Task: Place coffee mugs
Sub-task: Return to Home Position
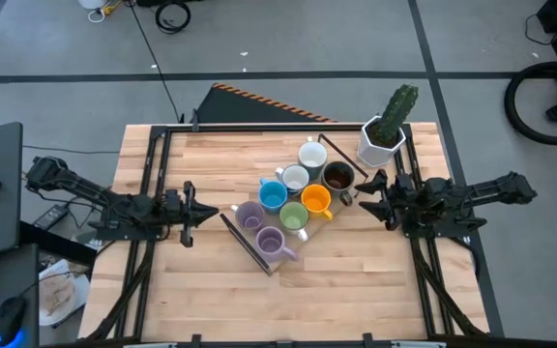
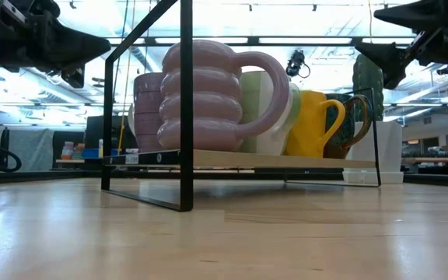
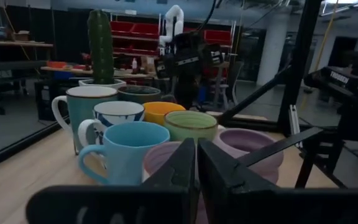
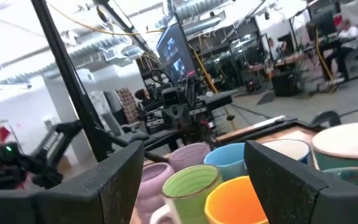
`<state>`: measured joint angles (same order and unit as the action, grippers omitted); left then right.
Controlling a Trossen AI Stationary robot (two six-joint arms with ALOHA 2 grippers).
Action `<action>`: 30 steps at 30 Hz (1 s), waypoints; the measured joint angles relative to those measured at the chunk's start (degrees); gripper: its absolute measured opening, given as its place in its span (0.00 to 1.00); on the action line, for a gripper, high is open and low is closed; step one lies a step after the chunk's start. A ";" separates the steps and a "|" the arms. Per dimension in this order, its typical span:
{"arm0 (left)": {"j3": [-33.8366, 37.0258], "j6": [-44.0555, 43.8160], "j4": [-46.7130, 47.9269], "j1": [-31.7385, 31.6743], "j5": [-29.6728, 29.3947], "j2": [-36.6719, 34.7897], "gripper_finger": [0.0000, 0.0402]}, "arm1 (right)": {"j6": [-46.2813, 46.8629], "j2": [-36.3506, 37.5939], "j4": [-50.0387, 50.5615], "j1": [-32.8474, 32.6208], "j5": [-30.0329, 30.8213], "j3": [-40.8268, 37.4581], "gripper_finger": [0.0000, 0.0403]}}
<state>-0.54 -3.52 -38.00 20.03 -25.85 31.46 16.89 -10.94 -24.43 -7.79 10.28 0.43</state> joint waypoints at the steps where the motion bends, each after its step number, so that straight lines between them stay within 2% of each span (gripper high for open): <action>1: 0.00 -0.05 0.06 0.00 0.01 0.00 0.06 | -0.98 0.00 0.00 0.00 0.00 0.02 0.70; 30: 0.02 -0.74 0.11 0.00 0.02 0.00 0.07 | -1.54 -0.02 0.07 -0.02 0.13 0.08 0.70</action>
<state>-0.51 -4.25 -37.89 20.03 -25.82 31.46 15.35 -10.96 -24.36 -7.81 10.41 0.51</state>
